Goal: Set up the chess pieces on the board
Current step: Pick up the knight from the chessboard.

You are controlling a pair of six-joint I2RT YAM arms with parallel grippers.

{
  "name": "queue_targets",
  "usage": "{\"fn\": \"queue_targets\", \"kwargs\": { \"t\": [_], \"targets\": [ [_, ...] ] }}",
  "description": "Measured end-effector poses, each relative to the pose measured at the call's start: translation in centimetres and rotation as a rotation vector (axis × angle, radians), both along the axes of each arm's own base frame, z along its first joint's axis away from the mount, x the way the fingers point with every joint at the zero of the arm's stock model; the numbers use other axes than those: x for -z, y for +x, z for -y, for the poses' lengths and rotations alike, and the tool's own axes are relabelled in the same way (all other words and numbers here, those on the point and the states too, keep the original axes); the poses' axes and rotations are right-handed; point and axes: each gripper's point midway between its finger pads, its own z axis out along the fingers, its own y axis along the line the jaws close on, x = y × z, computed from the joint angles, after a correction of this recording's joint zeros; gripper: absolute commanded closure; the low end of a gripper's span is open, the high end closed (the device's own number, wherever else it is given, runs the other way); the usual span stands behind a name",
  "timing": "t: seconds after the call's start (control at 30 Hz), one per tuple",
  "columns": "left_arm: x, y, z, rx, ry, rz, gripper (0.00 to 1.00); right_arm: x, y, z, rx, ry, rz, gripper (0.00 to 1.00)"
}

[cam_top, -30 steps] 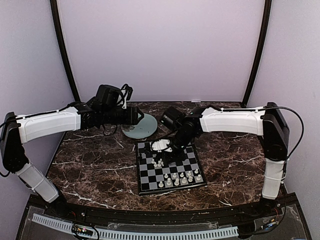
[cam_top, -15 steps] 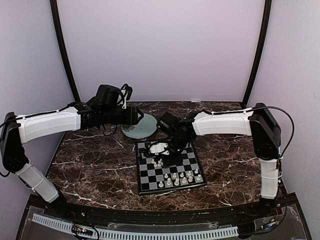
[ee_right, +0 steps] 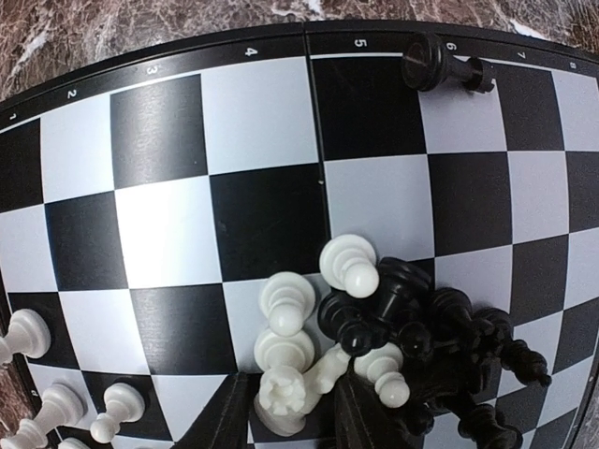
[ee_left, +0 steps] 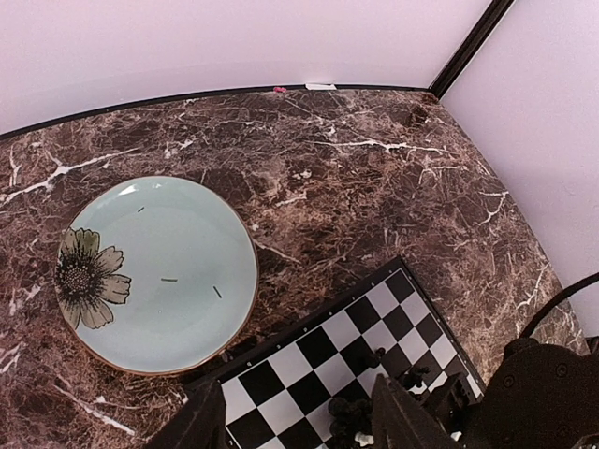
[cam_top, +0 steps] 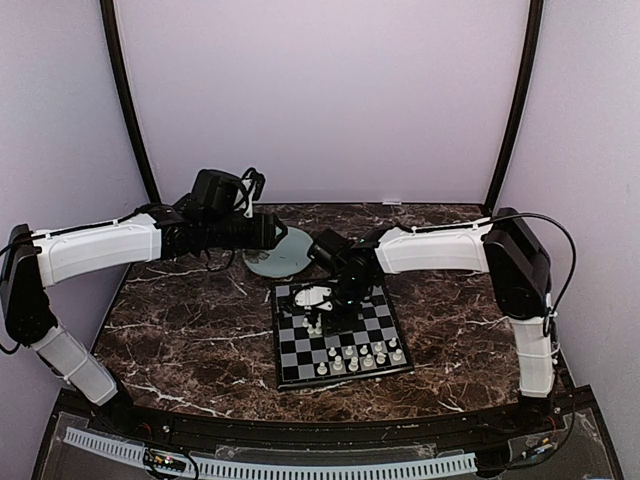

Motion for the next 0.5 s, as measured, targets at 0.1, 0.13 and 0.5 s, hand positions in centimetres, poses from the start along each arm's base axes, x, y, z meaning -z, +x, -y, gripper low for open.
{"fn": "queue_targets", "kwargs": {
  "t": [0.1,0.13,0.5],
  "targets": [
    [0.0,0.0,0.0,0.0,0.0,0.0,0.45,0.0,0.1,-0.1,0.008,0.001,0.002,0.69],
    [0.0,0.0,0.0,0.0,0.0,0.0,0.45,0.0,0.2,-0.1,0.011,0.0,0.002,0.69],
    [0.0,0.0,0.0,0.002,0.002,0.001,0.45,0.0,-0.2,1.1,0.015,-0.018,0.019,0.81]
  ]
}}
